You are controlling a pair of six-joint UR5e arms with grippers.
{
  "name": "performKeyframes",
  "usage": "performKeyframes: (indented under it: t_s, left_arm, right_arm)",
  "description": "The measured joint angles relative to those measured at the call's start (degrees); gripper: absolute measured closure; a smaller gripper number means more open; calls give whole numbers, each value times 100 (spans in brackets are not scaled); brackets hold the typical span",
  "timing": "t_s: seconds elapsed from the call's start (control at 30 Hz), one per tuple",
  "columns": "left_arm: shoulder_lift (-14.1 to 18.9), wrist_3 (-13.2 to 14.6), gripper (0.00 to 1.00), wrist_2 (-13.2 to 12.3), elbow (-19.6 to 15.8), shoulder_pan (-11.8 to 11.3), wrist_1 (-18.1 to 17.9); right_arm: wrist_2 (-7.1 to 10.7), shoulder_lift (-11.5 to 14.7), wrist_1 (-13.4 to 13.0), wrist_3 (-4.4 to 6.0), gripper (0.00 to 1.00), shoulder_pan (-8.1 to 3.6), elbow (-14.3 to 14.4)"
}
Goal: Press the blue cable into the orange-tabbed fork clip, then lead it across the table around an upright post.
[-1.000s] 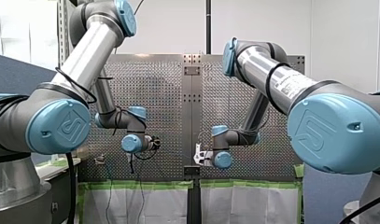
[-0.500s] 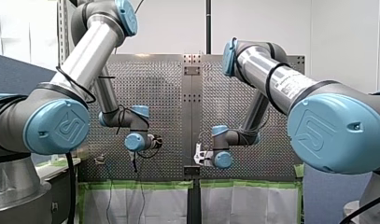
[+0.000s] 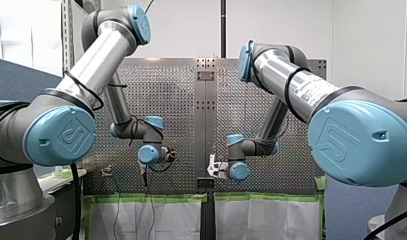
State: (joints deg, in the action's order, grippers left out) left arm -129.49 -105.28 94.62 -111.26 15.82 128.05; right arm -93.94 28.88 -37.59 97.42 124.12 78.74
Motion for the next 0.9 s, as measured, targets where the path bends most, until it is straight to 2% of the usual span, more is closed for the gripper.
performKeyframes:
  t_s: [0.27,0.47,0.77,0.9]
  left_arm:
    - [-423,444,0,437,416,25,384]
    - [-498,738,0,709,551,28,486]
    - [-506,829,0,774,735,62,529]
    - [-506,913,0,897,818,88,611]
  right_arm:
    - [-2,0,39,-2,100,0,-2]
    - [-2,0,40,-5,100,0,-2]
    - [-2,0,49,-10,100,-1,-1]
    - [-2,0,49,-10,100,-8,-1]
